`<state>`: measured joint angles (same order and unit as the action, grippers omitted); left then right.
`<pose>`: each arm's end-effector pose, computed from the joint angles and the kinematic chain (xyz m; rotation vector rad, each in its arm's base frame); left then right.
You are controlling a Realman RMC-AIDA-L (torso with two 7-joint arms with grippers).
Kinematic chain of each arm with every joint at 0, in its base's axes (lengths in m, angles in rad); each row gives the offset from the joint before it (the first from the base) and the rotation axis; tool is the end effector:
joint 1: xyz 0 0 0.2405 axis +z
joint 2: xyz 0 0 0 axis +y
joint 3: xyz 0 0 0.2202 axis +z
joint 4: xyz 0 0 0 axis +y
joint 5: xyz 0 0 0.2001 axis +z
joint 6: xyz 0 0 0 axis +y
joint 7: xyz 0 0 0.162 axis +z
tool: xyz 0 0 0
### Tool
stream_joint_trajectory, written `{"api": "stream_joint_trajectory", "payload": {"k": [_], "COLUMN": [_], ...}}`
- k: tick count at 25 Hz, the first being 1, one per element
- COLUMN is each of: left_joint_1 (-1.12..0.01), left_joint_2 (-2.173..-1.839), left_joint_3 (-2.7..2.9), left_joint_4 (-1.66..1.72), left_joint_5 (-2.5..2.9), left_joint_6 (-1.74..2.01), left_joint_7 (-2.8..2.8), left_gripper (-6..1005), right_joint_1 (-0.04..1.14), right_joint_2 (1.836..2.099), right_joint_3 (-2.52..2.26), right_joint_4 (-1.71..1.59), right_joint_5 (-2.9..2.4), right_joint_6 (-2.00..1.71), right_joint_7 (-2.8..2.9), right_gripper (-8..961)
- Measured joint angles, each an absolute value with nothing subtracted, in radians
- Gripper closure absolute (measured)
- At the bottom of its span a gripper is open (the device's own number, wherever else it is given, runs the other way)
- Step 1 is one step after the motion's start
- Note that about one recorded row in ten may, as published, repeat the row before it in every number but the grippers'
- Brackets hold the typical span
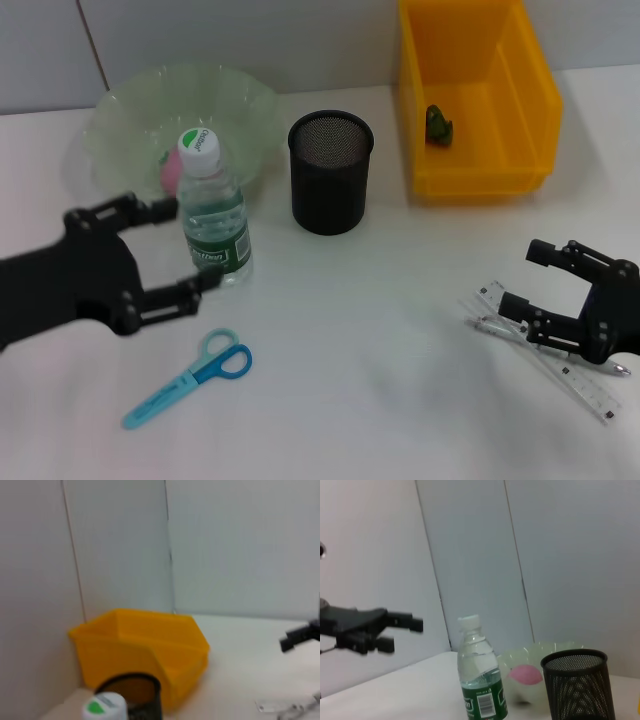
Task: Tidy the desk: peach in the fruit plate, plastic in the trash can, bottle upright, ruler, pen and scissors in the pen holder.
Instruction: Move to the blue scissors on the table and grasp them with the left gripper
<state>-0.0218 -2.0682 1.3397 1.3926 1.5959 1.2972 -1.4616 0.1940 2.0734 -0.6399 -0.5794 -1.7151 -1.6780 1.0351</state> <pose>-0.1827 0.2727 0.0278 -2.6062 -0.2346 -0.5888 0.2834 0.2351 0.0280 -2.3816 0.5655 0.9166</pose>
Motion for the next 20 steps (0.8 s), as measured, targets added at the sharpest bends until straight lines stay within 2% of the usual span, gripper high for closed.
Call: {"api": "stream_joint_trajectory", "payload": {"k": [10,20], "left_joint_1": [-0.034,-0.144], "left_joint_2": [-2.069,-2.070], "left_joint_3": [1.428,1.517], "left_joint_4": [1.490,1.533], "left_joint_5": [1.834,2.109], "left_joint_6": [1.292,1.286], "left_joint_7": [-1.647,-1.946], "left_gripper": [185,185], "right_joint_1": [0.197,0.188], "right_joint_2": [2.074,2.074], "right_joint_3": [-0.638,-0.638], "right_joint_4": [-0.580,-0.582], "right_joint_5": [-1.715,-1.718], "right_joint_6": [-1.680,-1.677], "right_joint_7": [1.034,1.032], "right_gripper": [119,119]}}
